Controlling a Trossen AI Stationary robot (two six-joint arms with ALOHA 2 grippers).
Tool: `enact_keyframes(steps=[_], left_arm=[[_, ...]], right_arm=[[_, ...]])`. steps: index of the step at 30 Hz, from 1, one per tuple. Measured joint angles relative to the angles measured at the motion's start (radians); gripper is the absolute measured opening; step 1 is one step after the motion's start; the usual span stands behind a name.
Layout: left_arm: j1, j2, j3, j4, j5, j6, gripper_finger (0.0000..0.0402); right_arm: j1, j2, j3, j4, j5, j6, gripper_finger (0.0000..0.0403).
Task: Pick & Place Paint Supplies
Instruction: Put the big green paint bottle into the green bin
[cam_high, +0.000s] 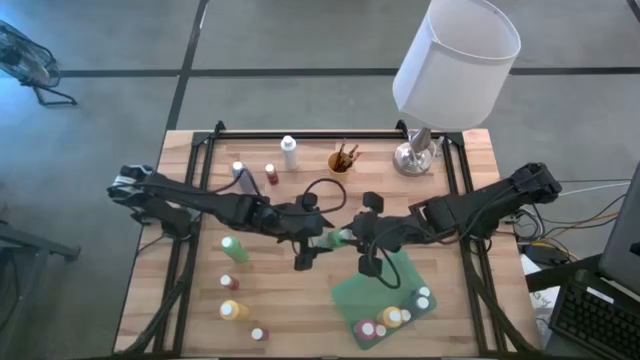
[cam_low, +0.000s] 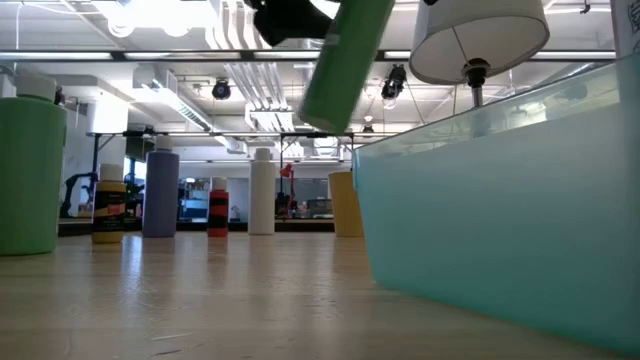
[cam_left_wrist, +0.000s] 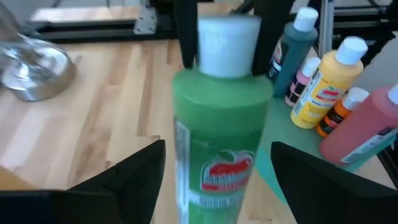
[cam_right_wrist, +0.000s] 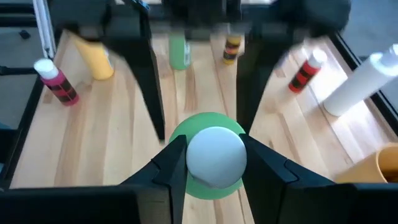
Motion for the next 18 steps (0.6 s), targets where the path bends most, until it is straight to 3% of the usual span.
enact_keyframes(steps=[7, 13, 18], left_arm=[[0.0, -0.098, -0.001, -0.08, -0.093, 0.033, 0.0291], [0.001, -0.137, -0.001, -0.093, -0.106, 0.051, 0.0289], [0.001, -0.136, -0.001, -0.093, -0.106, 0.052, 0.0289]], right_arm=[[0.034, -0.007, 0.111, -0.266, 0.002, 0.109, 0.0114], [0.136, -0.008, 0.242, -0.49, 0.003, 0.222, 0.0114], [0.256, -0.009, 0.291, -0.648, 0.096, 0.376, 0.0114]])
